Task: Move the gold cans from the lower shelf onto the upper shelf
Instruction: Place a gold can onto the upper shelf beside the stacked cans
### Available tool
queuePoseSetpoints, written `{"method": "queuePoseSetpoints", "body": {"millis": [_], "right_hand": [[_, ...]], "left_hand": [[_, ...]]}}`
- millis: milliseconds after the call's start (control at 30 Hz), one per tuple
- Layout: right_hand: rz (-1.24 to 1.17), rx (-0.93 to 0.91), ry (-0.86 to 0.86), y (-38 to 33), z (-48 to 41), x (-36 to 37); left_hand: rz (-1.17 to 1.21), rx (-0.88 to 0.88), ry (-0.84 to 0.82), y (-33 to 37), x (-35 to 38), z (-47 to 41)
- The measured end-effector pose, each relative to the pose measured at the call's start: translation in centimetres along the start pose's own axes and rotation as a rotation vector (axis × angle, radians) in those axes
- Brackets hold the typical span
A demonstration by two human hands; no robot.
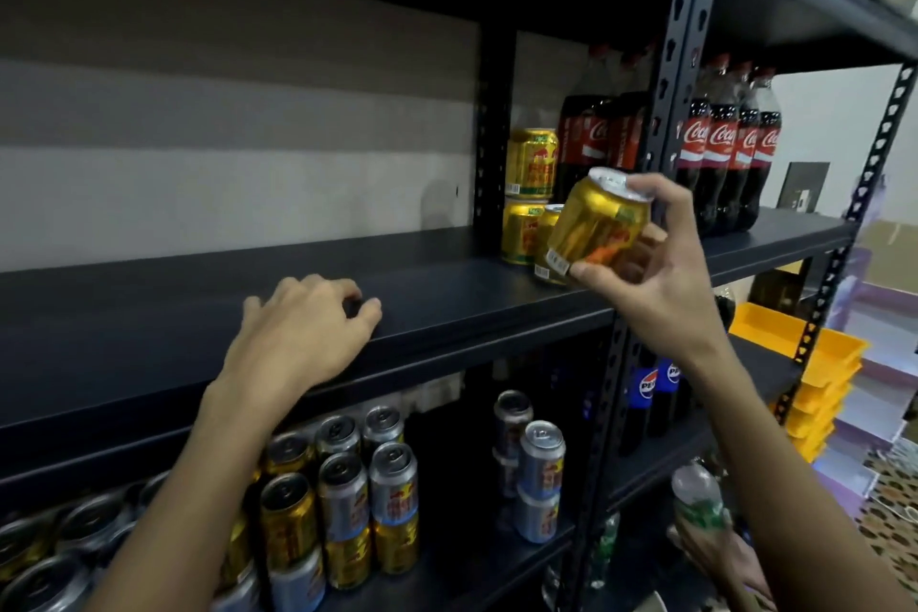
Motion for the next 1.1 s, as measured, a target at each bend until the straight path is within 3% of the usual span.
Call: {"method": "queuePoseSetpoints", "body": {"millis": [233, 533, 1100], "right_hand": [[0.071, 0.02, 0.076, 1.5, -6.1, -3.4], [0.077, 0.155, -0.062, 5.0, -9.9, -4.1], [0.071, 0.195, -0.045, 7.2, -9.7, -2.9]], "left_hand": [[-0.042, 0.006, -0.196, -0.1, -0.1, -1.3], [-0.038, 0.021, -0.208, -0.2, 0.2, -1.1], [-0.028, 0.023, -0.198, -0.1, 0.2, -1.0]]}}
Point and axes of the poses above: each hand's wrist, its own z-axis away from the middle knuckle, its own x-axis out of the palm, y = z × x, the point moved 4 cm from there along -z, towards the middle knuckle, and after that the axes turned 14 degrees about -y, right-handed, at the moved point
